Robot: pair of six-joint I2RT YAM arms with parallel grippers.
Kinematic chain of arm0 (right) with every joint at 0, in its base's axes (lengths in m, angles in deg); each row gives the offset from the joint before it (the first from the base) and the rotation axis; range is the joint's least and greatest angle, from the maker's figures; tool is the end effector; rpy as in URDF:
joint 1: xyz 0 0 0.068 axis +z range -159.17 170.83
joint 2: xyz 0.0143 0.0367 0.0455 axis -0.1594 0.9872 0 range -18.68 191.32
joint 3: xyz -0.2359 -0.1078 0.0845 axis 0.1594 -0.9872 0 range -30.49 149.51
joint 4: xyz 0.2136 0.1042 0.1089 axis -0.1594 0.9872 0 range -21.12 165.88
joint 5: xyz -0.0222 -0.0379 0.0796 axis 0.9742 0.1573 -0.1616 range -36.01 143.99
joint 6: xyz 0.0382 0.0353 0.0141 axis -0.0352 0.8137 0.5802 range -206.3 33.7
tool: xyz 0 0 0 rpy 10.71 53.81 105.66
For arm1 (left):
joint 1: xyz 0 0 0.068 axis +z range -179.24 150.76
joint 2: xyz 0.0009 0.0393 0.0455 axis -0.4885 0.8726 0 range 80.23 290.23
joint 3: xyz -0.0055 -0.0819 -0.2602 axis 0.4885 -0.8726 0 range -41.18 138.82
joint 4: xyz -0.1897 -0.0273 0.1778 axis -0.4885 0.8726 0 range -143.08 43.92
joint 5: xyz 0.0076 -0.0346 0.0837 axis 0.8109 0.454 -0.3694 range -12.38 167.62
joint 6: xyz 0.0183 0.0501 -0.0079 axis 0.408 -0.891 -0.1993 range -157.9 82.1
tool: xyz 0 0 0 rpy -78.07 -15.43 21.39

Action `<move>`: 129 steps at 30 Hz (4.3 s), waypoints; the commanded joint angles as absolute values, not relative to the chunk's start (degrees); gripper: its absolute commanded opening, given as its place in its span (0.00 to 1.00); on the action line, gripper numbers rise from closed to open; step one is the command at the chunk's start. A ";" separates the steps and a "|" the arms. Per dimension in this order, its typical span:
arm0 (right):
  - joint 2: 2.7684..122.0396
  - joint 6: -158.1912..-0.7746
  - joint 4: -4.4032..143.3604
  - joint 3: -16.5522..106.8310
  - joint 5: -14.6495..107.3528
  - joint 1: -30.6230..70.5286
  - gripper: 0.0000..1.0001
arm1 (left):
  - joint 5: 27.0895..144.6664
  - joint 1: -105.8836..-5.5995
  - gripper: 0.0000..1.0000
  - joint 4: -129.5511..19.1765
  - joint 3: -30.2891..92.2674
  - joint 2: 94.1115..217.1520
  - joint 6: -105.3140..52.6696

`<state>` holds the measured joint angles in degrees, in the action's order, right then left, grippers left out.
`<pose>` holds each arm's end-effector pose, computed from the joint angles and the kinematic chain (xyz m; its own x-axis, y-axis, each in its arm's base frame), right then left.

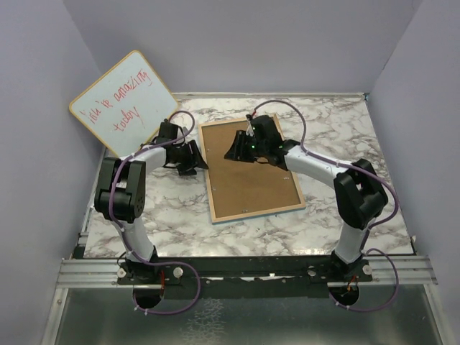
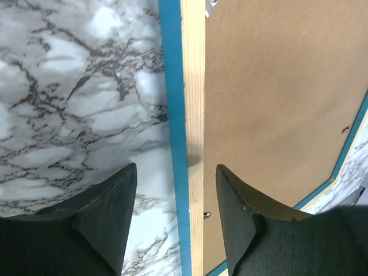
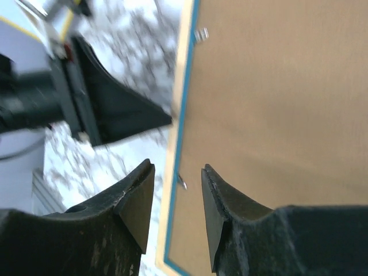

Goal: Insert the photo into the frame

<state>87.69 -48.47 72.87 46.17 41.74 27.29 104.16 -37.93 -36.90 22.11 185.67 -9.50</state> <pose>0.3392 0.2601 0.2371 -0.7956 0.1573 -0.5850 -0.2972 0.7401 0.6032 0.3611 -0.0712 0.1580 -0.9147 -0.2906 -0.2809 -0.0773 0.8079 -0.5842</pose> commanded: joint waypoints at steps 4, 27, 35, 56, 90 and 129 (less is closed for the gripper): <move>84.06 -52.40 80.98 34.68 33.97 28.03 0.41 | 106.35 -38.17 0.48 -37.98 15.73 183.40 -10.05; 85.69 -58.76 96.45 29.59 25.37 30.03 0.36 | 103.03 -39.53 0.17 -40.34 12.96 187.41 -6.79; 88.90 -59.21 96.13 31.87 23.73 30.39 0.35 | 102.74 -39.52 0.16 -40.34 12.83 188.18 -6.88; 90.63 -62.51 102.48 30.63 28.26 31.00 0.34 | 102.75 -39.44 0.15 -40.34 13.05 189.31 -7.32; 84.41 -48.40 99.99 39.37 58.68 16.87 0.40 | 102.03 -39.53 0.46 -38.80 16.33 189.60 -10.30; 84.10 -54.71 100.86 30.98 59.34 8.32 0.36 | 98.71 -39.53 0.16 -36.31 17.97 192.73 -11.01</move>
<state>83.54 -51.21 96.65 34.48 56.58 9.46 109.28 -39.13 -40.42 20.21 188.03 -7.53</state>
